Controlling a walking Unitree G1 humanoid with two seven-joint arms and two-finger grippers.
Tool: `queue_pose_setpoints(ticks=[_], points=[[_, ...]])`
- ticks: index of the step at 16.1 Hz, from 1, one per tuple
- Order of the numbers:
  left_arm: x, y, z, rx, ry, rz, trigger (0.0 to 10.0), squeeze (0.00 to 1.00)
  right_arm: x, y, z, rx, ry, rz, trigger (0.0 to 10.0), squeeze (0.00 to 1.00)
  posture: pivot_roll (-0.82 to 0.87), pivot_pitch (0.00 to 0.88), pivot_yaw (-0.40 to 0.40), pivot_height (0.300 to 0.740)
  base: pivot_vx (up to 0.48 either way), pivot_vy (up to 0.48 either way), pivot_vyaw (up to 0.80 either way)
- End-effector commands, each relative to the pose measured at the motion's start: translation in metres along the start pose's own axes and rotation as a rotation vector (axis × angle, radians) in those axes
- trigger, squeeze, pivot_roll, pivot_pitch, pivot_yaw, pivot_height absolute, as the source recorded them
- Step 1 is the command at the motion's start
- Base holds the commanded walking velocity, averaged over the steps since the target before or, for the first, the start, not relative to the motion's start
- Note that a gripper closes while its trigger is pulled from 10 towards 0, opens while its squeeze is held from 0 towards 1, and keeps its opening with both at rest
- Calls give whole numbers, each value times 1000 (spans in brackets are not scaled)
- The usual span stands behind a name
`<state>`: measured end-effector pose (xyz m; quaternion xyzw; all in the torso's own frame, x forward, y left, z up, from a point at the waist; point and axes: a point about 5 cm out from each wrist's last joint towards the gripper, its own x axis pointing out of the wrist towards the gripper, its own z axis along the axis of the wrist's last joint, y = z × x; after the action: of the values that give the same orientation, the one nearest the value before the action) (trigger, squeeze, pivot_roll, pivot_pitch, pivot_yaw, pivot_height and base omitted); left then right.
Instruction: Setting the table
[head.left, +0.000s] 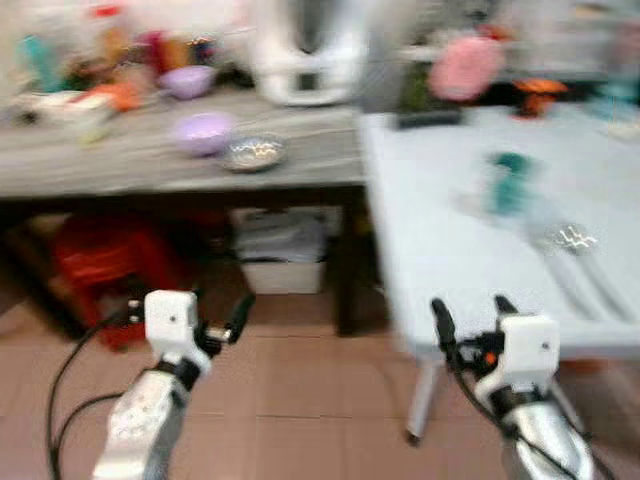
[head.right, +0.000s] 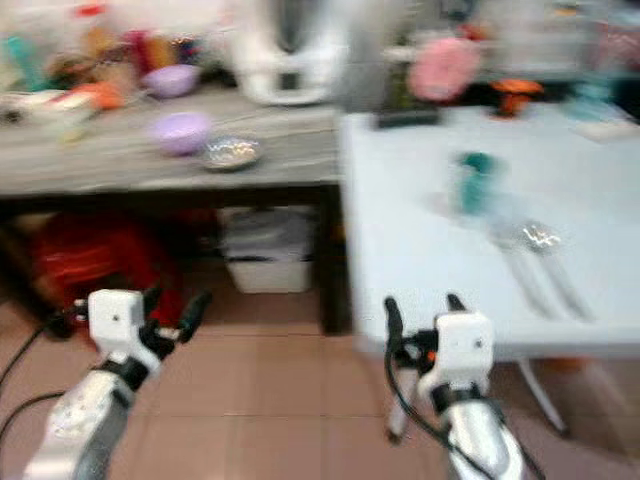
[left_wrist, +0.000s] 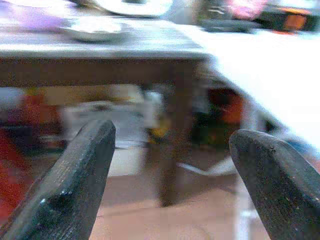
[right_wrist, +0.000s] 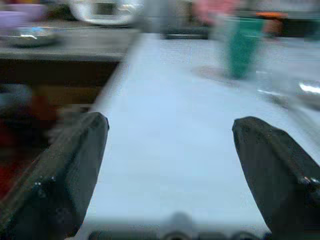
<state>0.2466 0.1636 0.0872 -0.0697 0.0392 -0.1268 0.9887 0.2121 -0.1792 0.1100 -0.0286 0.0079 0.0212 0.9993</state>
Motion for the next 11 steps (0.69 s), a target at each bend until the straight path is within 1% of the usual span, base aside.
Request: queue_pose_setpoints(ticks=[1,6,7,10,11], points=[[-1,1,4,20,-5,-8,10000,0,0,1,3,11,-9,-7,10000,0,-79,26,89,740,0,-356,0],[-1,1,5,21,1,-9,10000,0,1,5,4,14,-11,5,10000,0,-72,29,94,740,0,-353,0],[-1,1,5,22,3,-7,10000,0,1,6,4,2,-10,16,10000,0,-72,30,95,740,0,-341,0],[0,1,6,24,5,-7,10000,0,1,7,3,8,-13,11,10000,0,-71,30,97,740,0,-346,752],[1,1,6,25,6,-7,10000,0,1,7,3,11,-12,11,10000,0,-71,31,98,740,0,-345,0]])
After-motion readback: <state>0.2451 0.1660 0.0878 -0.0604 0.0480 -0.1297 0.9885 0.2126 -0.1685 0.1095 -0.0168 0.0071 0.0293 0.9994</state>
